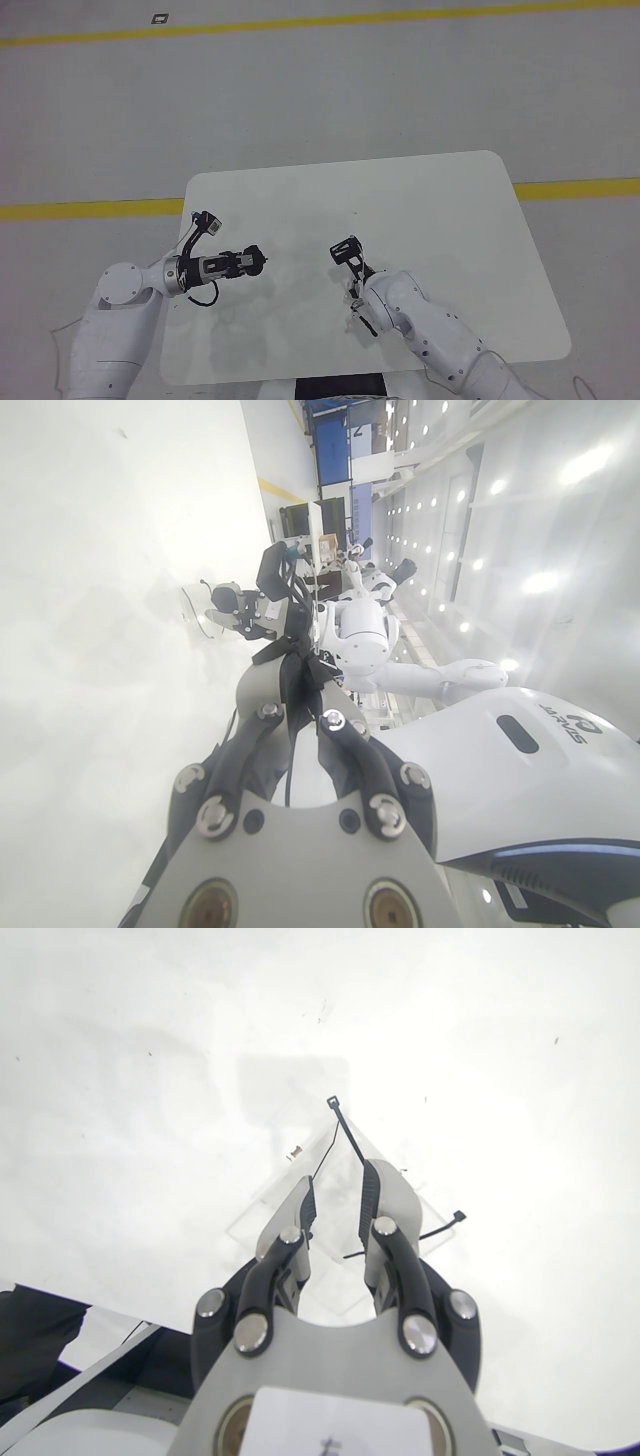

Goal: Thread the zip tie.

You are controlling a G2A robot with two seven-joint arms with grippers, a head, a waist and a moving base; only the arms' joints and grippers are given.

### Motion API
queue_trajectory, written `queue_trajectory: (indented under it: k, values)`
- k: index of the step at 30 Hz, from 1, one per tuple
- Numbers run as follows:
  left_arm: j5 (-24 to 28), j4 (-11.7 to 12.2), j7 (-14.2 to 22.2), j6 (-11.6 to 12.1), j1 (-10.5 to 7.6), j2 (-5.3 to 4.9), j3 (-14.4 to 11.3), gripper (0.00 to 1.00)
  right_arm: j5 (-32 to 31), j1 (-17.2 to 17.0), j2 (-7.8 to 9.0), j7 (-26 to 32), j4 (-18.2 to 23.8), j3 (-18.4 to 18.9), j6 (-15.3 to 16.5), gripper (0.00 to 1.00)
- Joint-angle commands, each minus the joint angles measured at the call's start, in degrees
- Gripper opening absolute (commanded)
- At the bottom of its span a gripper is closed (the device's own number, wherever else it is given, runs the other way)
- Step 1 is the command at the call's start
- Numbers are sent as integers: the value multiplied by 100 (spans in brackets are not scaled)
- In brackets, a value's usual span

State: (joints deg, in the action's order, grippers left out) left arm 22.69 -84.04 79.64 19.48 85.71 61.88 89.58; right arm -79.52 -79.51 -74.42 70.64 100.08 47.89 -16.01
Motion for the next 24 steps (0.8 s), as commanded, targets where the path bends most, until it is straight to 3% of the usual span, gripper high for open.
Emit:
queue_trajectory:
  k: [1, 11, 15, 24]
  values:
    - [0, 0, 0, 0, 0, 0, 0, 0, -12, -6, -9, -1, -4, 11, 10, 18]
    - [0, 0, 0, 0, 0, 0, 0, 0, -64, -54, -43, -6, 3, 67, 56, 9]
    - [0, 0, 0, 0, 0, 0, 0, 0, -102, -79, -57, -5, 22, 85, 71, 0]
    - [0, 0, 0, 0, 0, 0, 0, 0, -279, -199, -64, 74, 243, 157, 109, 0]
